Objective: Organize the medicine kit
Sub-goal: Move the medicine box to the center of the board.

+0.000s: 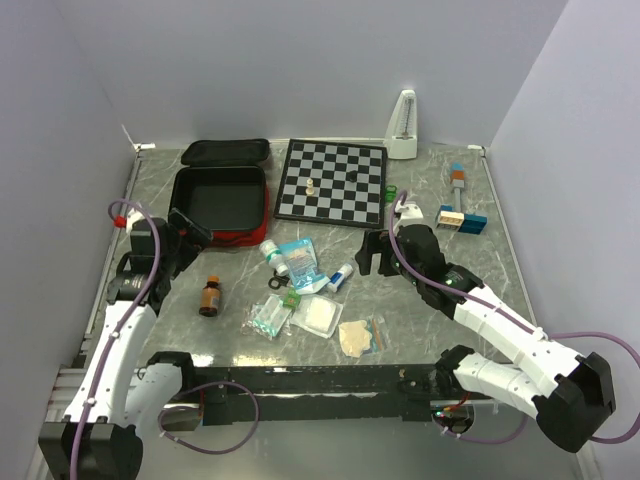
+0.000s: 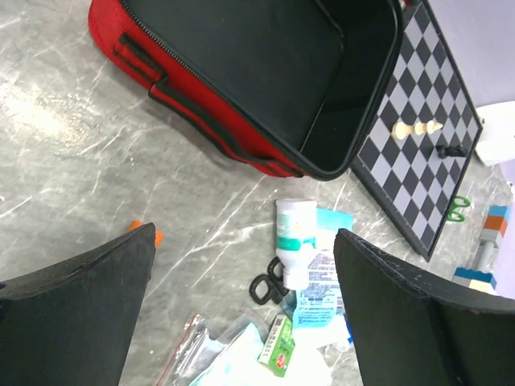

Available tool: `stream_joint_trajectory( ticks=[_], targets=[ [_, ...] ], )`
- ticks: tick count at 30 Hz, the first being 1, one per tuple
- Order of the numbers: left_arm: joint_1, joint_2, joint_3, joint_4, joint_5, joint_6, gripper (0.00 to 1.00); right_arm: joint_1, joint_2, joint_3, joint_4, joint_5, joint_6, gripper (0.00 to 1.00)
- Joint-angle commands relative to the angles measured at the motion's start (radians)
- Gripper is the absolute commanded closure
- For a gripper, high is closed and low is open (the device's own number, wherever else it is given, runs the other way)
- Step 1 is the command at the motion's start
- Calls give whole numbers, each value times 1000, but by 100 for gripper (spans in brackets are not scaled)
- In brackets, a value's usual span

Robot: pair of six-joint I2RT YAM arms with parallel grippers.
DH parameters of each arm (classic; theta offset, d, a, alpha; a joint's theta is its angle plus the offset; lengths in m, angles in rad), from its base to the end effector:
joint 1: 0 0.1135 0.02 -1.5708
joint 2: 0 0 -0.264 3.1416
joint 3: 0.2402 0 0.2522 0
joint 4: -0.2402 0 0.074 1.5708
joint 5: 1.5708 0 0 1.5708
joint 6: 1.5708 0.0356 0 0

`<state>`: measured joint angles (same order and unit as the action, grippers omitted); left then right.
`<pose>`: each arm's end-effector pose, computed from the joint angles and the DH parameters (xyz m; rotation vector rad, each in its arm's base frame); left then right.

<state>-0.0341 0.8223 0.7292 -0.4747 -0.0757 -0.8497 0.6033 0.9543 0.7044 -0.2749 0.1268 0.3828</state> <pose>0.1821 -0.0035 0.2850 -0.9011 1.9724 -0.4341 0.1789 0.1178 0.2717 -0.1564 2.1190 0.4607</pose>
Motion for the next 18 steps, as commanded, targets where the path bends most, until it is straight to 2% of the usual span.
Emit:
stream_joint_trajectory(
  ticks=[1,8,12,18],
  targets=[
    [-1,-28,38,-21,14,40,4,-5,4,41,40,-35,-2,0],
    [-1,-17,28,2,57,133,2,-4,29,72,17,-45,11,0],
    [-13,92,101,-31,-21,179,1,-4,14,64,10,-56,13,0],
    [-16,277,209,-16,-157,179,5,-4,1,40,16,-79,41,1]
  ],
)
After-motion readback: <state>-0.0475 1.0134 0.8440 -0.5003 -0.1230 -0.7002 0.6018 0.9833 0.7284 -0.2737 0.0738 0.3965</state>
